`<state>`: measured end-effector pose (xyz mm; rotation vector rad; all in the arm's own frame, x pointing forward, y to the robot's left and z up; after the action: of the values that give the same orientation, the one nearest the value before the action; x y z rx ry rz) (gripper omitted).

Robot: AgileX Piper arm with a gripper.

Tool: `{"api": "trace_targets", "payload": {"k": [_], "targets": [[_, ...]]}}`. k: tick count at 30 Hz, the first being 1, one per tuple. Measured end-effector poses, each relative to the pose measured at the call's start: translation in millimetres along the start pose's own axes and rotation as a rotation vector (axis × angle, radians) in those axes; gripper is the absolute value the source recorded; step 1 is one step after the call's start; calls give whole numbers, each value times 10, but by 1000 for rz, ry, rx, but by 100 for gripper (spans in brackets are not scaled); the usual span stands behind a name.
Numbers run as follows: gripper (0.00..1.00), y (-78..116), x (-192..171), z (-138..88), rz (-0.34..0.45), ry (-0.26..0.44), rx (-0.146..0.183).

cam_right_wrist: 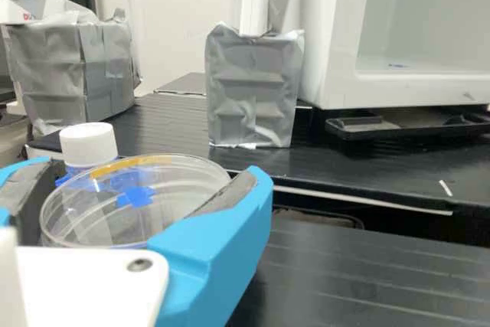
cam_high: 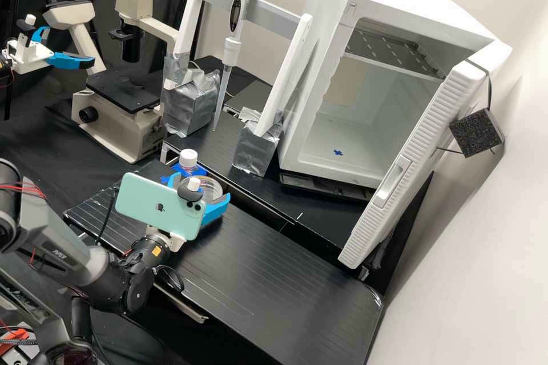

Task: Open the lid

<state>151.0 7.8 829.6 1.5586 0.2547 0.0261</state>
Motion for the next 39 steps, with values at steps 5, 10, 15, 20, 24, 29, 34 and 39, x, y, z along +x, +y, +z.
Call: {"api": "trace_targets", "payload": {"k": [5,10,15,20,24,29,34,39], "targets": [[0,25,-17,12,19,-13,12],[0,27,-18,14,20,-15,12],[0,76,-52,18,59,-31,24],[0,149,-109,55,117,-70,40],[0,207,-152,128,167,-121,53],[0,272,-176,268,245,-190,125],[0,310,-186,371,304,-240,167],[0,298,-167,434,305,-271,152]]}}
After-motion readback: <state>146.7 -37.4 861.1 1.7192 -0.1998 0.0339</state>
